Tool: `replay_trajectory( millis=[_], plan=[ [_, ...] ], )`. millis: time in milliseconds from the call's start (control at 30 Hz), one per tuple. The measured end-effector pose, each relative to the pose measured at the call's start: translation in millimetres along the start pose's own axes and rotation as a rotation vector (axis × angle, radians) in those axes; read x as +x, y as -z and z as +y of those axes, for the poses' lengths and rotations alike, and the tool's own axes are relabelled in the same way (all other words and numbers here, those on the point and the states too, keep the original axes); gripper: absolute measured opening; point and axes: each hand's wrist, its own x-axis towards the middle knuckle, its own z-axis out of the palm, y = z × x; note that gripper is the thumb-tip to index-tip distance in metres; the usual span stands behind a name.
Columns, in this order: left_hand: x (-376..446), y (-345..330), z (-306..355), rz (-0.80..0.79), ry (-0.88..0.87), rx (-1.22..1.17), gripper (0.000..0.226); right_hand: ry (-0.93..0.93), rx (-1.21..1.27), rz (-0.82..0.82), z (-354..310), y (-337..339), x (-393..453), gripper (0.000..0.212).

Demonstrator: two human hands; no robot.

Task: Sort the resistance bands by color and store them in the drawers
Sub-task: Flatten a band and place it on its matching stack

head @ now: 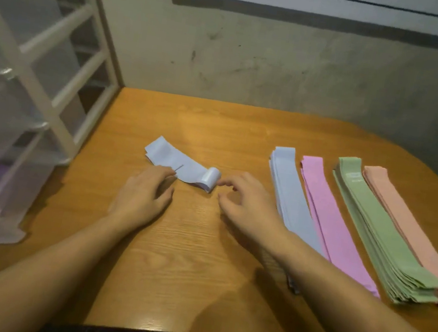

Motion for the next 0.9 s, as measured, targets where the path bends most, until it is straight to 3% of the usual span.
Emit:
replay_trajectory(
  millis=[200,400,667,900],
  plan=[
    [-1,0,-2,0.041,-0.014,0.011,0.031,-0.019,-0.127,-0.071,-8,-24,40,0.043],
    [-6,-1,2,0.061,-0.138,0.079,0.024,0.016,-0.193,-0.021,-12,-29,42,0.026],
    [-10,-2,7,0.178,-0.253,0.011,0.046,0.025,0.310,0.122,-26,-1,23,0.015],
    [-9,-1,53,0.152,-0.195,-0.322,0.076,-0.129,0.654,0.089,-38,28,17,0.027]
  ],
)
